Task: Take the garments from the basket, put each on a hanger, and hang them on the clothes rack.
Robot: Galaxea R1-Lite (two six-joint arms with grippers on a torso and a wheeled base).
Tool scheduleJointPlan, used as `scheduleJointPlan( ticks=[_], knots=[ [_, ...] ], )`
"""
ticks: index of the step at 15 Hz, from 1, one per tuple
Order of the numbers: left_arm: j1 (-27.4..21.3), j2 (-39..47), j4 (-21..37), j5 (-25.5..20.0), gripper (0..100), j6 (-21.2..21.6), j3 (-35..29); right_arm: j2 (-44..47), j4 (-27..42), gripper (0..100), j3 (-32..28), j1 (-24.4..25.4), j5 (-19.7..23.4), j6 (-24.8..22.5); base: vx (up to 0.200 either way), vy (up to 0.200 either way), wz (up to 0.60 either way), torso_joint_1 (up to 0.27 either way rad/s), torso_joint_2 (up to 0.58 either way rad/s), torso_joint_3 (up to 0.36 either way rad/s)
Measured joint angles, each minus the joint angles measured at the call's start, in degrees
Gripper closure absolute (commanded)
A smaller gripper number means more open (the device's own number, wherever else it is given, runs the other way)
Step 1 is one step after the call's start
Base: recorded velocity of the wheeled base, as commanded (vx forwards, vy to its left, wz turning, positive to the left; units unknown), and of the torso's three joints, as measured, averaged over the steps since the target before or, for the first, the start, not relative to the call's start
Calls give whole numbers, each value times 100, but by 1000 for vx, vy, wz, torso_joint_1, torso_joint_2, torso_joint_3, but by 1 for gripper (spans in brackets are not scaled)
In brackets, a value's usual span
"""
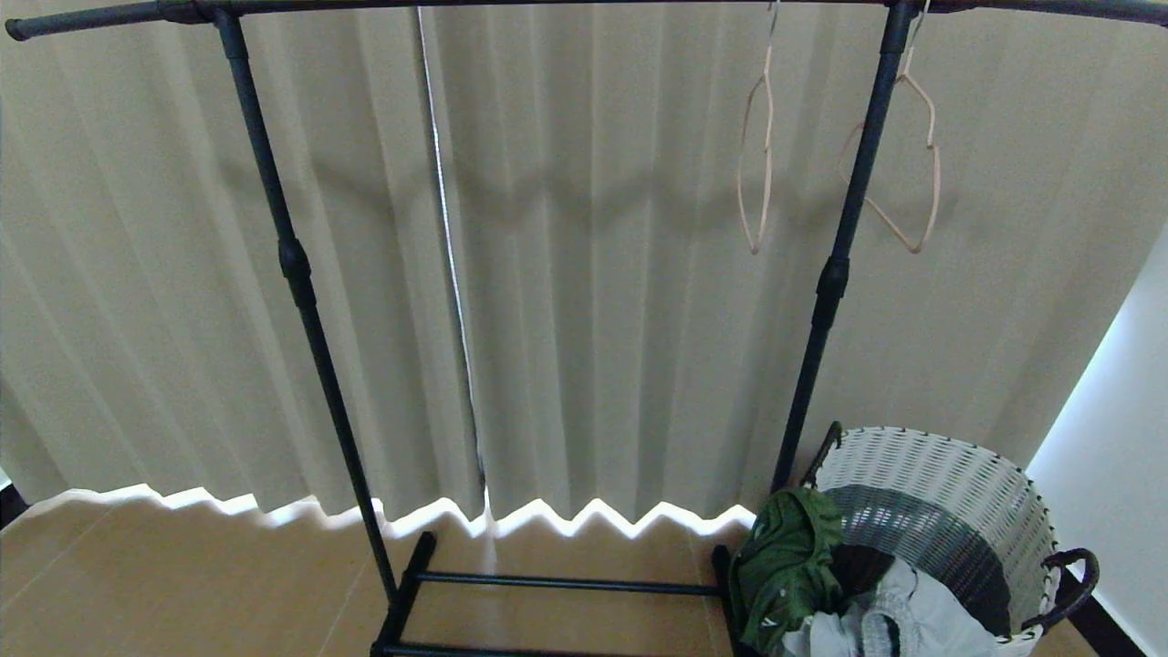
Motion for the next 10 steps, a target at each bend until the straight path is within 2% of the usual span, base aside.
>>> scheduleJointPlan(
  ticks=[4,10],
  knots=[
    [4,0,-2,-2,0,0,0,0,16,0,6,2,0,-2,0,0,0,0,0,0],
    [1,0,0,-2,0,0,0,0,18,0,6,5,-4,-11,200,0,0,2,2,3]
  ],
)
